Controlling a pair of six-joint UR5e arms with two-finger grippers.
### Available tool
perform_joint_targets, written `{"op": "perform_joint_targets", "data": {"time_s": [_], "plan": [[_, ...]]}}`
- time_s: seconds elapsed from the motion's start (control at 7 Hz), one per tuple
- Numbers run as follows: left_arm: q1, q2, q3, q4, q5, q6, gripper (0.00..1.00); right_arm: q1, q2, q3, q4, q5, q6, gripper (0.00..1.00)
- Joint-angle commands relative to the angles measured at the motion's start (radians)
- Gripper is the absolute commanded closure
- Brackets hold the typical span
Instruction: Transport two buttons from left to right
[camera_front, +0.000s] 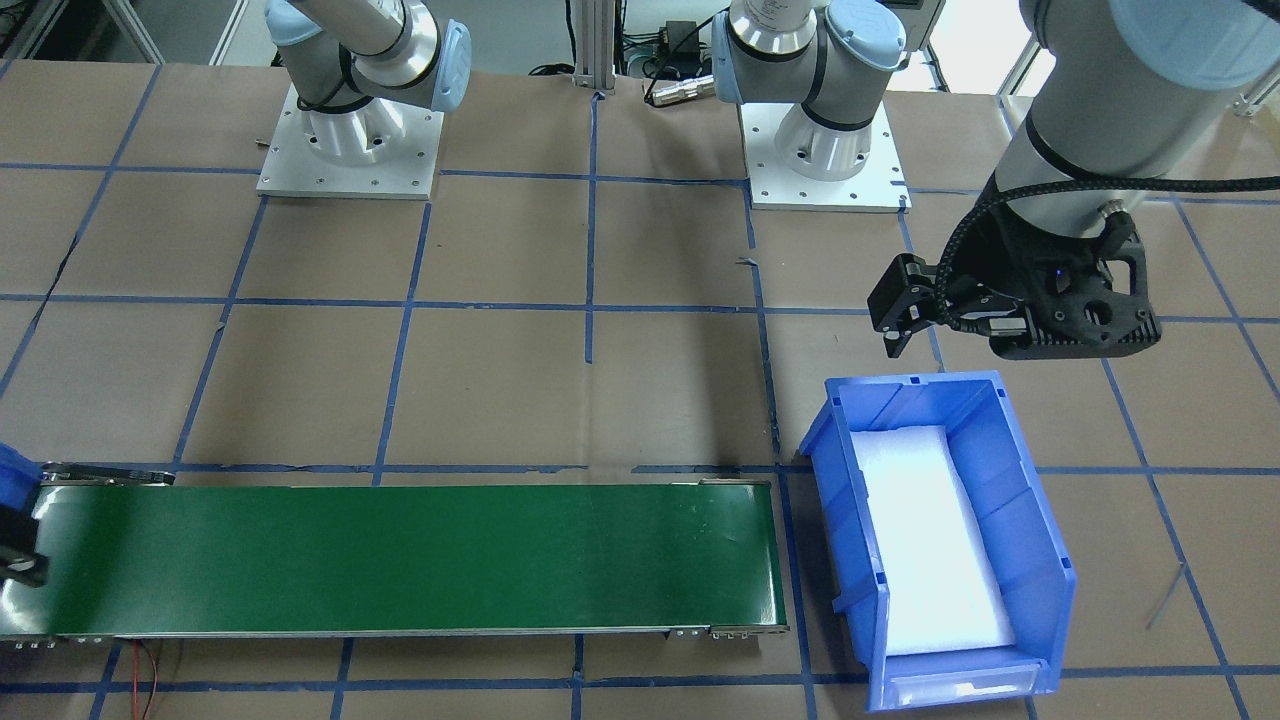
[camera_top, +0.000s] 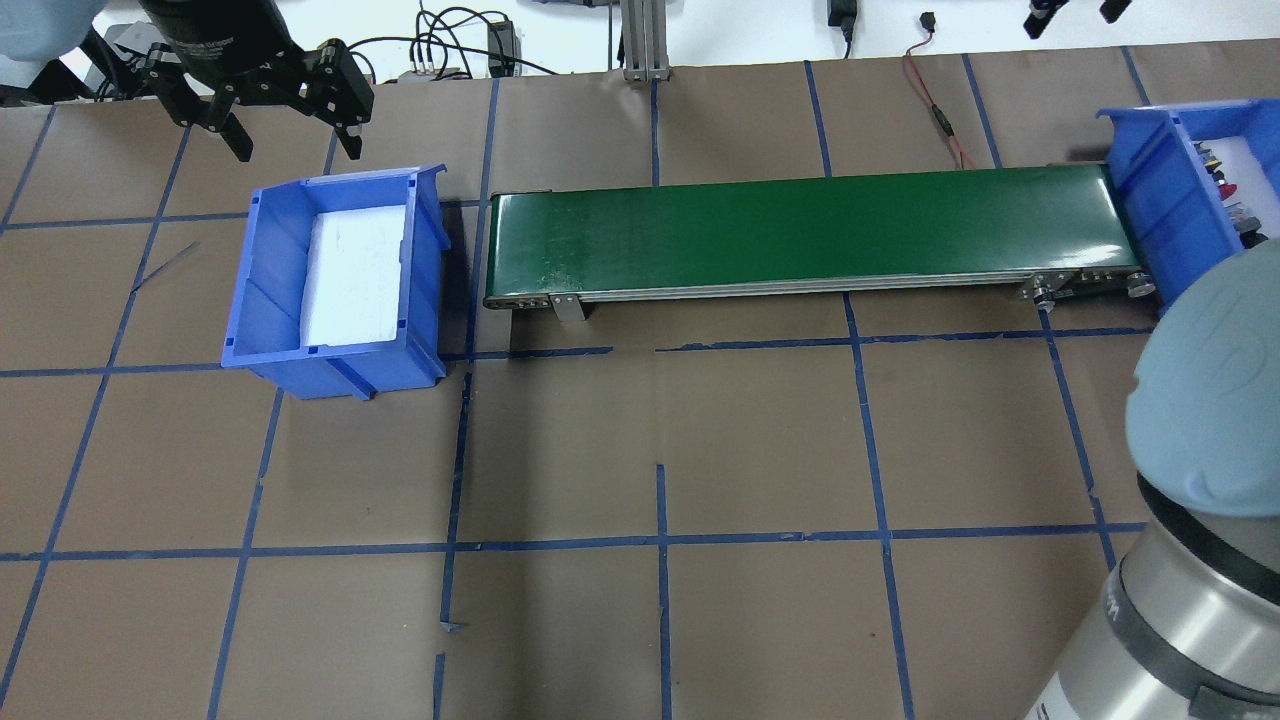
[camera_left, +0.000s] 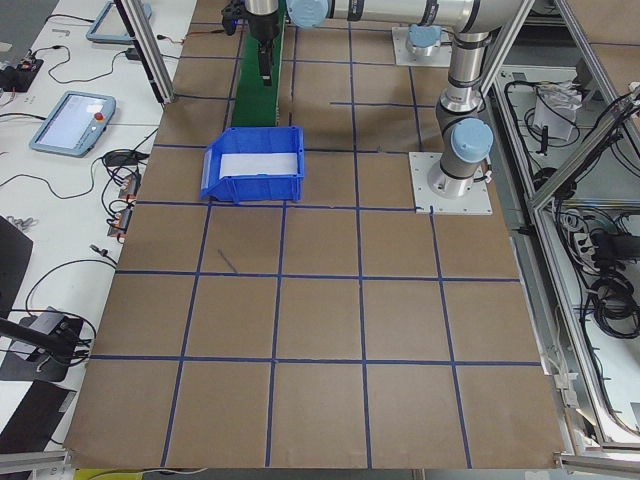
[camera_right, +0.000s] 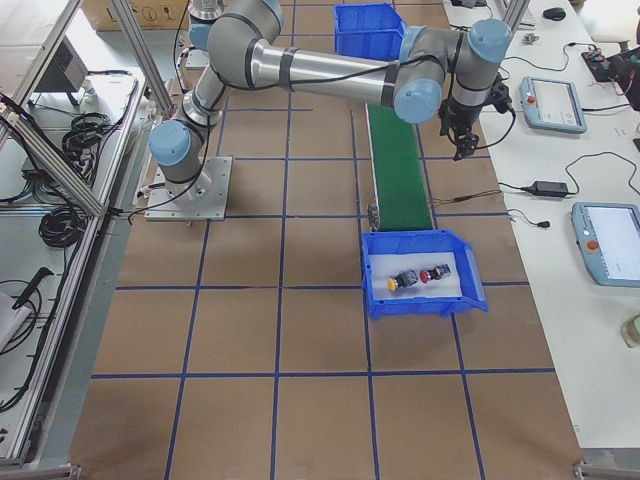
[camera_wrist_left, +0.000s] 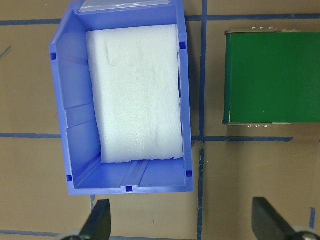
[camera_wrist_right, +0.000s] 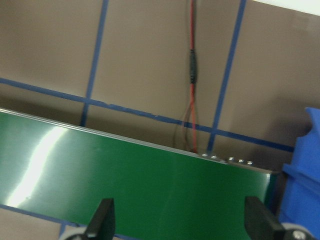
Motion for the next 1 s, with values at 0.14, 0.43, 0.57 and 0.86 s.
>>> {"op": "perform_joint_targets", "data": {"time_s": [0.14, 0.43, 0.57, 0.86], "plan": [[-0.001, 0.0, 0.0, 0.0, 0.0, -0.002, 0.0, 0.085, -0.221, 0.335, -0.069, 0.005, 0.104, 0.0], [0.001, 0.001, 0.0, 0.0, -0.002, 0.0, 0.0, 0.143, -0.345, 0.511, -0.099, -0.017, 0.099, 0.0], [-0.001, 0.001, 0.0, 0.0, -0.002, 0.0, 0.0, 0.175, -0.35, 0.507, -0.098, -0.022, 0.122, 0.0], [-0.001, 0.001, 0.0, 0.0, -0.002, 0.0, 0.0, 0.217, -0.379, 0.505, -0.09, -0.047, 0.247, 0.0]]}}
